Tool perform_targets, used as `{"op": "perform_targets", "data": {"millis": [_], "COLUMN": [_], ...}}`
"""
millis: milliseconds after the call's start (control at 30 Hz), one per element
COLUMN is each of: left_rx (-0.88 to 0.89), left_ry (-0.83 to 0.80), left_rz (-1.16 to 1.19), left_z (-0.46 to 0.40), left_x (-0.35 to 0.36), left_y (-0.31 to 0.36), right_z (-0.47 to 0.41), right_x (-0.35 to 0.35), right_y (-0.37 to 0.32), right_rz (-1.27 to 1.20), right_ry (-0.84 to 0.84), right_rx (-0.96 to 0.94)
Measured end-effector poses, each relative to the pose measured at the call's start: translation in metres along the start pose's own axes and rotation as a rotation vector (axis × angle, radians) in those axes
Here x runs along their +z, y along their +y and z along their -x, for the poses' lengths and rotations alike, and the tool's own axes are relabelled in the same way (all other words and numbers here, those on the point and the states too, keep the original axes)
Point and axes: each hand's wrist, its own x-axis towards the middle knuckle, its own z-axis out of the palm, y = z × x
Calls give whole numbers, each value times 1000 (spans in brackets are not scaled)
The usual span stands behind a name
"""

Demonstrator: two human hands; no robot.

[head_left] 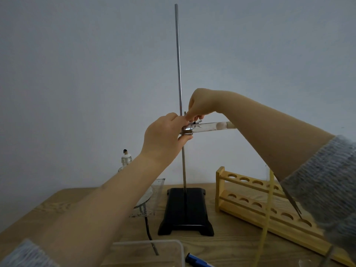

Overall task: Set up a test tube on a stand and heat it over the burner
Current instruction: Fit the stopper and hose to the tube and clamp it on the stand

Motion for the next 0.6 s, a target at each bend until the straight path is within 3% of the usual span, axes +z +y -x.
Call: {"op": "perform_targets", "data": {"millis": [200, 400, 600], "left_rx": [-7, 3, 14], "left_ry": [-10, -16, -14], "left_rz": [-5, -4, 12], "left_z": [-1, -1, 0], "left_x": [-1, 0, -2], "left_y": [1, 0, 2], "right_z": [-1, -1, 0], "right_x": [0, 0, 4], "right_y": [1, 10, 5], "right_rz": [-307, -171, -28], "right_ry": [55, -5, 111], "right_rx": [-25, -95, -145]}}
